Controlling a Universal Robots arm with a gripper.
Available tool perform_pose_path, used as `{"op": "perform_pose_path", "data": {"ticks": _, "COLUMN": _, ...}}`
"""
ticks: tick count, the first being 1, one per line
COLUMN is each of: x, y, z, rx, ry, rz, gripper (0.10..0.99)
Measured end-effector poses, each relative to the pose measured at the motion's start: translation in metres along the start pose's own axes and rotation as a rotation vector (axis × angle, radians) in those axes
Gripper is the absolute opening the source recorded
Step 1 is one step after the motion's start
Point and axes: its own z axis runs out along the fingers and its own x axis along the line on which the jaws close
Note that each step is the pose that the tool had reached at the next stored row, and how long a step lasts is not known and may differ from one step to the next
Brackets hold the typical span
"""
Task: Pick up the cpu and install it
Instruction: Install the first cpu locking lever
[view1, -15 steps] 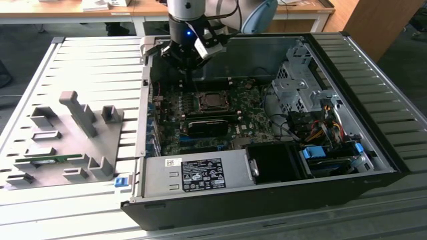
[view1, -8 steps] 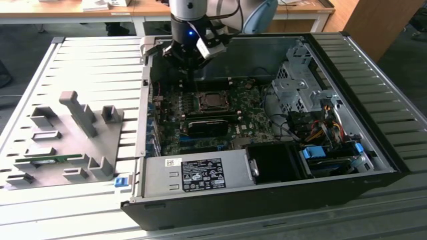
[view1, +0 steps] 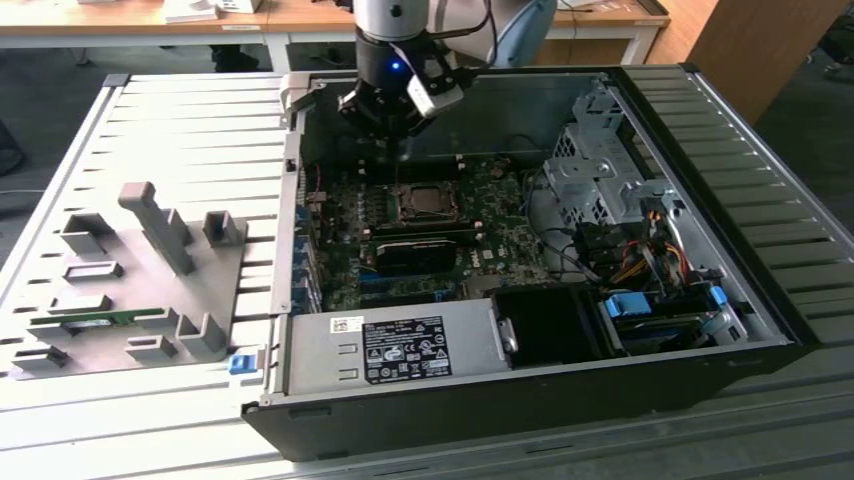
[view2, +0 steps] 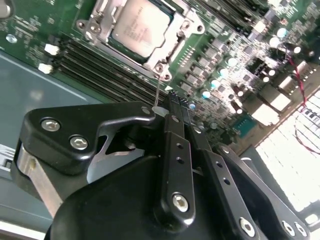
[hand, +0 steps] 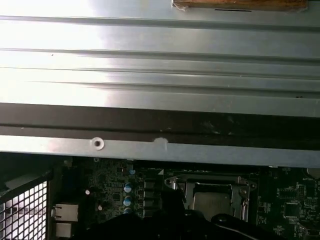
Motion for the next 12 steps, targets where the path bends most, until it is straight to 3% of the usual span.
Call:
{"op": "perform_pose_path", "data": {"ticks": 10, "x": -0.0143, "y": -0.0003, "z": 0.0001, "rx": 0.000, "ry": 0.0000, "rz": 0.000, "gripper": 0.106}}
{"op": "perform_pose_path", "data": {"ticks": 11, "x": -0.0152, "y": -0.0005, "z": 0.0003, "rx": -0.003, "ry": -0.0001, "rz": 0.000, "gripper": 0.106}}
{"op": "perform_pose_path", "data": {"ticks": 12, "x": -0.0162, "y": -0.0009, "z": 0.0006, "rx": -0.011, "ry": -0.0002, "rz": 0.000, "gripper": 0.106}}
